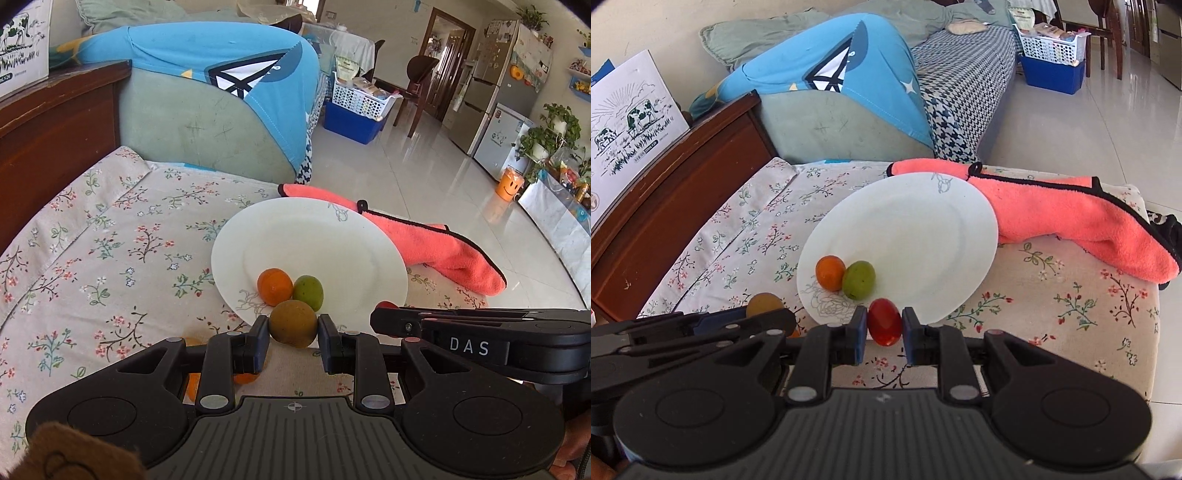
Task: Organize fruits
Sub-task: 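Carry the kiwi and cherry tomato toward the white plate with both tools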
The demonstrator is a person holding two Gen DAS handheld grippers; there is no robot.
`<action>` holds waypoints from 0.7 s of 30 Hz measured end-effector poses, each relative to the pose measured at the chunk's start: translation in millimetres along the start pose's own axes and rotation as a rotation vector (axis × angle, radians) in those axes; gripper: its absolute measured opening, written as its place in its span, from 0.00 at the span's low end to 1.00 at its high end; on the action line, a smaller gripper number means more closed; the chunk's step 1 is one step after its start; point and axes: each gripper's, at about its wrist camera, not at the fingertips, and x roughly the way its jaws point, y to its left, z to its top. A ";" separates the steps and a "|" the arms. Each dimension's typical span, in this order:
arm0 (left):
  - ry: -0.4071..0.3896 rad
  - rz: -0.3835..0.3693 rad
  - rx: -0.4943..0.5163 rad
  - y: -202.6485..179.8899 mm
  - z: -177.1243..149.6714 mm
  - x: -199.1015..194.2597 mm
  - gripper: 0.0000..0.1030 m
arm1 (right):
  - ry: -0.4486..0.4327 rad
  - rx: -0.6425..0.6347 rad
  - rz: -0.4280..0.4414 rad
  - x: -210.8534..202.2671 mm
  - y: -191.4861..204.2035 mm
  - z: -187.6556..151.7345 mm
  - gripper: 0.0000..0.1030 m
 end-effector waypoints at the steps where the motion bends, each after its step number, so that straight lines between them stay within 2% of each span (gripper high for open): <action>1: 0.002 -0.003 0.003 -0.2 2.0 4.2 0.25 | 0.000 0.002 -0.001 1.6 -1.5 1.5 0.20; 14: 0.055 -0.001 0.013 3.1 15.6 50.6 0.25 | 0.012 0.036 -0.032 28.1 -14.8 16.0 0.19; 21: 0.022 -0.029 -0.015 5.6 26.3 59.0 0.26 | 0.004 0.090 -0.061 41.9 -20.5 20.9 0.20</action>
